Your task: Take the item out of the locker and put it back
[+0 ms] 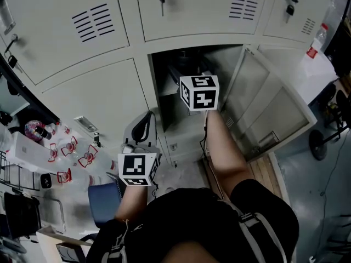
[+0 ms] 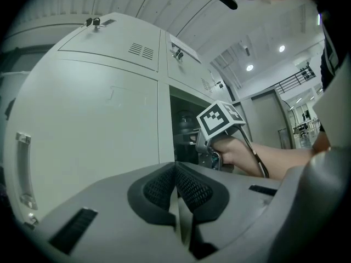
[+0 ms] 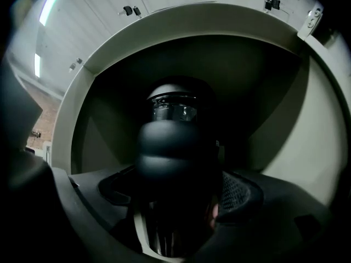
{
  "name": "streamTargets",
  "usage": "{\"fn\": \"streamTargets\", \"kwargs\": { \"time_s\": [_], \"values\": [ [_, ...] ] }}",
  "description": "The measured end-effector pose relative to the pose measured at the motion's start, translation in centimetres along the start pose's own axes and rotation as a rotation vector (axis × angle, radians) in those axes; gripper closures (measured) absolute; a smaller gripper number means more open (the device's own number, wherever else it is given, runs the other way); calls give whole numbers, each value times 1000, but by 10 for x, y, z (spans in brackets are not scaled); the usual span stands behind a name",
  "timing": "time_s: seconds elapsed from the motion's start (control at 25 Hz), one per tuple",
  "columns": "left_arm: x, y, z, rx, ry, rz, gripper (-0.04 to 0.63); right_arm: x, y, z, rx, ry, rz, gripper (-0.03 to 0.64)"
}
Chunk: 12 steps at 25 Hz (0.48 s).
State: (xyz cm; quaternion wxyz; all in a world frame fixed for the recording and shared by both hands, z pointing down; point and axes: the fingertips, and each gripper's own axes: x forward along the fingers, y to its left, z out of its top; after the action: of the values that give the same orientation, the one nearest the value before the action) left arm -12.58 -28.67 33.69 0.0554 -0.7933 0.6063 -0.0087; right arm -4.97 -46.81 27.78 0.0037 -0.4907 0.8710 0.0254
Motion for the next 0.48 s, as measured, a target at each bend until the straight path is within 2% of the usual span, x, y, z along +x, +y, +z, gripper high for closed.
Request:
{"fn": "streamTargets", "kwargs": {
  "time_s": [0.48],
  "values": [
    [0, -1, 3, 4, -6, -5, 584, -22, 2, 3, 66, 38, 15, 183]
  ]
}}
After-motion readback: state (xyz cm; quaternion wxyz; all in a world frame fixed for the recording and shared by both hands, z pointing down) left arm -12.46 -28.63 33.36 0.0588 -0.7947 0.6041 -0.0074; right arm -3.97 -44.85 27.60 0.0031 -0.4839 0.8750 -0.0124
